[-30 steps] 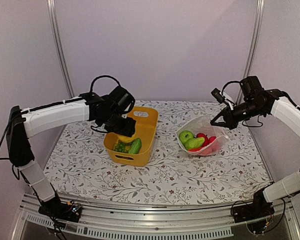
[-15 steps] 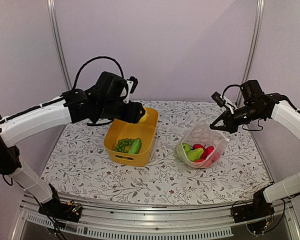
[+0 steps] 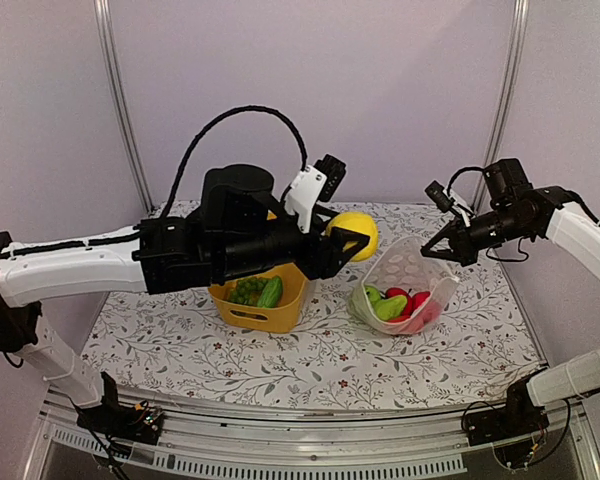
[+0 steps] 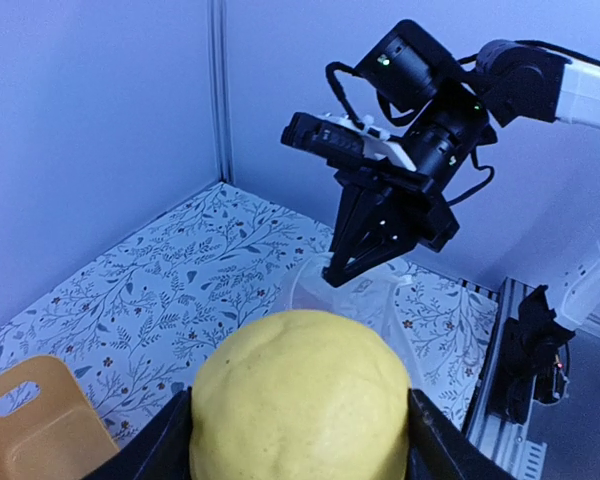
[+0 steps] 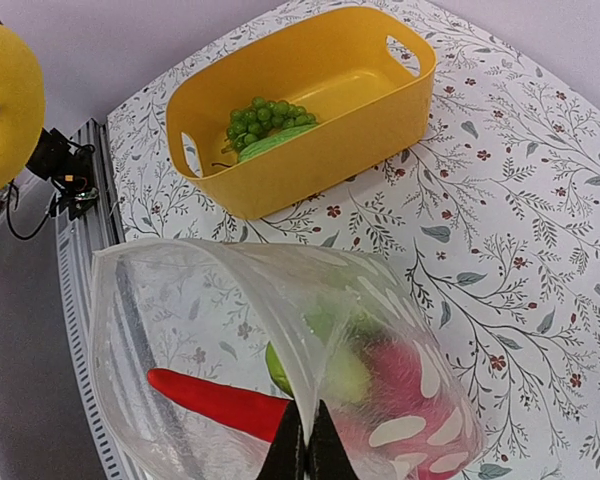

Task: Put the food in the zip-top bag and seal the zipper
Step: Place the fake fruit in the zipper food storage bag.

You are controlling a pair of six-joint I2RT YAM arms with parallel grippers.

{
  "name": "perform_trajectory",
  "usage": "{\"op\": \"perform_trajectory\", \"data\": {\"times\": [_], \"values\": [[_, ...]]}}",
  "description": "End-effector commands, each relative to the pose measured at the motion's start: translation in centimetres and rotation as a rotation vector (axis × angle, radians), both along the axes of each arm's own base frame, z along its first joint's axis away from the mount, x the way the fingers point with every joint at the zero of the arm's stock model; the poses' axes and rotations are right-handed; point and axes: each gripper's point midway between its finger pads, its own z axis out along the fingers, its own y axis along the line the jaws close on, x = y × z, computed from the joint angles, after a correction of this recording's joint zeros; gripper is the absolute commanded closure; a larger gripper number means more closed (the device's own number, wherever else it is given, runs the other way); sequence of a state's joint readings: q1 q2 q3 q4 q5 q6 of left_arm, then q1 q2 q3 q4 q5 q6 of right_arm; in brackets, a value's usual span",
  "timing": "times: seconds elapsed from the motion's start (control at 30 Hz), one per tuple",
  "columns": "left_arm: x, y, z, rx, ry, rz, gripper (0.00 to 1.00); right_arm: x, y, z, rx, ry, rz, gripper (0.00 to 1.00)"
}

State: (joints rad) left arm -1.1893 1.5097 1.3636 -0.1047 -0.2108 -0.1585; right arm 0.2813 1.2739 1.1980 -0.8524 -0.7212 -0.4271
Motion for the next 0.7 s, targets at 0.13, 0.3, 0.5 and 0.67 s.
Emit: {"op": "perform_trajectory", "data": {"times": [0.13, 0.3, 0.5, 0.67], "values": [[-3.2, -6.8, 0.9, -0.061, -0.080, -0.178, 0.47, -0.6, 0.4, 0.6, 0.033, -0.022, 0.022, 1.00], [-4.3, -10.2, -0.4, -0.011, -0.118, -0.226, 0.47, -0.5, 0.4, 0.3, 0.034, -0.032, 0.027, 1.00], [-1.7, -12.1, -5.3, 0.230, -0.177, -0.083, 0.47, -0.6, 0.4, 0.7, 0.038, -0.033, 0.029, 1.00], [0.9, -12.4, -8.2, 0.355, -0.223, 0.044, 0.44, -0.7, 0.3, 1.0, 0.032, -0.036, 0.020, 1.00]]}}
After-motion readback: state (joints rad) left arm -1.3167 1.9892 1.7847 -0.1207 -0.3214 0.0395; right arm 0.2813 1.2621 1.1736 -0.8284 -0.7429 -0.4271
